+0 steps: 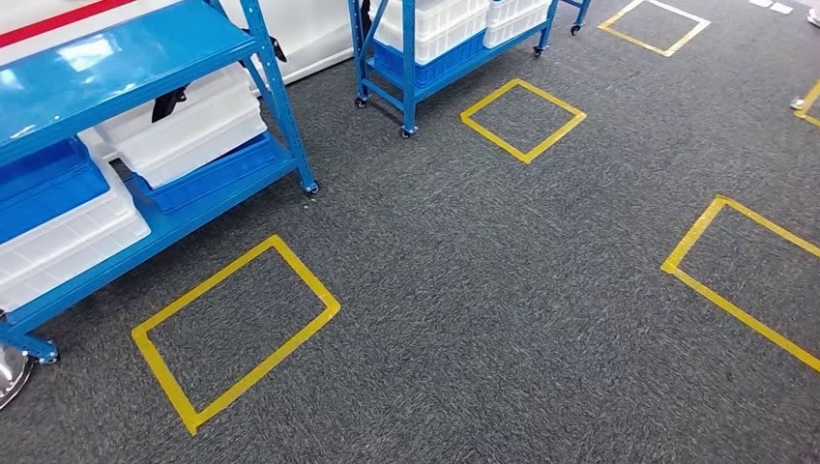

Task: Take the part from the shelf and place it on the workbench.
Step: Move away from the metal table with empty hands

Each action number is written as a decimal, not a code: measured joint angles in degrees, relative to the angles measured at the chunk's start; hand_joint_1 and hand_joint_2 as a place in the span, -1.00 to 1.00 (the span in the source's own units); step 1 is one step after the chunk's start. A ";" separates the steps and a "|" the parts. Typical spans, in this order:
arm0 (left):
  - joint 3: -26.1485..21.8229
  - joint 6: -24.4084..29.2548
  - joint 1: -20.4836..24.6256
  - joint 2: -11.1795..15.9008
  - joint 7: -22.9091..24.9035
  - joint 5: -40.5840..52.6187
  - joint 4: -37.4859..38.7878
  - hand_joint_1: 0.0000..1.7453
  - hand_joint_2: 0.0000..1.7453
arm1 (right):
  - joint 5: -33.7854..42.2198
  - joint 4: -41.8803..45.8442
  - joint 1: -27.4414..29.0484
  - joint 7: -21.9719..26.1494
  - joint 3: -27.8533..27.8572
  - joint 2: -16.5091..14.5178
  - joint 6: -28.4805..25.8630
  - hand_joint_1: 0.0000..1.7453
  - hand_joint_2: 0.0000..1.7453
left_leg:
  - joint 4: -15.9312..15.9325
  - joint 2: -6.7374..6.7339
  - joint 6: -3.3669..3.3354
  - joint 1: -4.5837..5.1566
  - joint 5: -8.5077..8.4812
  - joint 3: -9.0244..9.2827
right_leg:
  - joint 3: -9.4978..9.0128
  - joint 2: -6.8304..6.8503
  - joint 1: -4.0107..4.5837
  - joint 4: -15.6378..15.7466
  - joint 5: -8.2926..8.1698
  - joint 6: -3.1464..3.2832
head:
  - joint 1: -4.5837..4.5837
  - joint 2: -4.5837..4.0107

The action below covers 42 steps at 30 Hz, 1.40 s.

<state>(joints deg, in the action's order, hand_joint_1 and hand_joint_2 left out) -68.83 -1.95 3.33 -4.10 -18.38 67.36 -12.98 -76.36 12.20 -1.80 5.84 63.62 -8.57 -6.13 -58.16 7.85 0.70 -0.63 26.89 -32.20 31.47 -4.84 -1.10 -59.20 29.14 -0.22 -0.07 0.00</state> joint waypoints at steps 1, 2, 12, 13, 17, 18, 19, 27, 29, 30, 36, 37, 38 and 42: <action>0.01 0.01 -0.12 0.01 0.00 0.00 0.00 -1.00 -1.00 | 0.01 0.00 -0.07 0.03 0.02 -0.01 0.10 -1.00 -1.00 | -0.15 0.00 0.32 -0.07 0.10 -0.13 | -0.18 0.80 -0.01 0.26 -0.10 0.33 | 0.00 0.00; 0.01 0.01 -0.21 0.00 0.00 0.01 0.00 -1.00 -1.00 | 0.03 0.00 -0.08 0.06 0.04 -0.01 0.19 -1.00 -1.00 | -0.94 -1.00 0.62 -0.03 0.64 -0.51 | -0.39 1.62 -0.06 0.57 -0.21 0.72 | 0.21 0.00; 0.03 0.04 -0.12 0.06 -0.02 0.09 0.00 -1.00 -1.00 | 0.10 0.00 -0.02 0.08 0.70 -0.02 0.28 -1.00 -1.00 | -2.79 -10.18 1.12 0.06 0.73 -0.76 | -1.41 9.67 0.55 0.56 0.92 1.09 | 0.91 0.00; 0.03 0.04 -0.10 0.08 -0.03 0.09 0.00 -1.00 -1.00 | 0.10 0.00 -0.06 0.08 0.73 -0.02 0.26 -1.00 -1.00 | -1.01 -10.74 0.71 0.26 0.32 0.10 | -1.59 10.15 0.67 0.54 1.07 0.81 | 0.86 0.00; 0.02 0.04 -0.40 0.06 -0.07 0.16 0.00 -1.00 -1.00 | 0.07 0.00 -0.51 0.03 0.81 0.00 0.11 -1.00 -1.00 | 0.18 -9.23 -0.78 0.18 -0.07 0.41 | -2.07 10.29 0.65 0.29 1.72 -0.35 | 0.69 0.00; 0.02 0.04 -0.38 0.04 -0.08 0.20 0.00 -1.00 -1.00 | 0.06 0.00 -0.54 0.00 0.83 0.01 0.07 -1.00 -1.00 | 0.49 -8.75 -1.17 0.02 -0.28 0.56 | -1.51 9.04 0.57 -1.14 2.76 -0.62 | 0.57 0.00; 0.02 0.04 -0.29 0.03 -0.08 0.24 0.00 -1.00 -1.00 | 0.05 0.00 -0.48 -0.03 0.85 0.01 0.02 -1.00 -1.00 | 0.68 -8.27 -1.47 -0.09 -0.45 0.68 | -0.26 7.47 0.43 -3.79 4.36 -0.80 | 0.42 0.00; 0.02 0.04 -0.17 -0.04 -0.10 0.23 0.00 -1.00 -1.00 | 0.04 0.00 -0.05 -0.05 0.89 0.06 -0.04 -1.00 -1.00 | 0.05 -2.85 -1.31 0.03 -0.34 0.34 | 1.26 1.55 0.15 -3.37 0.74 -0.32 | 0.19 0.00; 0.02 0.04 -0.11 -0.09 -0.12 0.21 0.00 -1.00 -1.00 | 0.04 0.00 -0.04 -0.05 0.90 0.10 -0.05 -1.00 -1.00 | -0.27 -1.65 -0.60 0.02 -0.33 -0.18 | 0.17 -0.22 0.18 -0.36 -0.01 -0.06 | 0.19 0.00; 0.02 0.04 -0.14 -0.10 -0.13 0.19 0.00 -1.00 -1.00 | 0.04 0.00 -0.10 -0.05 0.90 0.09 -0.05 -1.00 -1.00 | -0.28 -1.01 -0.18 0.00 -0.42 -0.42 | 0.16 0.24 0.26 -0.21 -0.02 0.07 | 0.20 0.00; 0.03 0.03 -0.13 -0.15 -0.17 0.16 0.00 -1.00 -1.00 | 0.04 0.00 0.08 -0.03 0.95 -0.02 -0.05 -1.00 -1.00 | -10.76 -6.52 1.35 -0.32 5.31 -5.58 | -0.51 5.02 0.21 0.86 -0.33 1.82 | 0.85 0.00; 0.03 0.02 -0.08 -0.15 -0.18 0.15 0.00 -1.00 -1.00 | 0.04 0.00 0.14 -0.02 0.96 -0.01 -0.05 -1.00 -1.00 | -13.97 -7.10 1.55 -0.39 6.51 -7.10 | -0.51 5.88 0.32 0.82 -0.23 1.91 | 0.87 0.00; 0.03 0.01 -0.15 -0.15 -0.19 0.15 0.00 -1.00 -1.00 | 0.04 0.00 0.14 -0.01 0.96 -0.01 -0.05 -1.00 -1.00 | -15.54 -7.33 1.66 -0.44 6.72 -7.80 | -0.55 6.67 0.41 0.75 -0.11 1.96 | 0.88 0.00; 0.02 -0.08 -0.33 -0.11 -0.31 0.15 0.00 -1.00 -1.00 | 0.04 0.00 0.02 0.02 0.97 -0.03 -0.04 -1.00 -1.00 | -4.74 -9.57 1.04 -0.13 1.07 -1.82 | -1.21 9.36 0.74 0.54 0.60 1.56 | 0.87 0.00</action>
<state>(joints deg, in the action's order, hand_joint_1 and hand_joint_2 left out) -68.81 -2.03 3.00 -4.21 -18.69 67.51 -12.98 -76.32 12.20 -1.78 5.86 64.59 -8.60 -6.17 -62.90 -1.72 1.74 -0.76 27.95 -34.01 30.27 4.51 -0.36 -58.67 29.74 1.34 0.80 0.00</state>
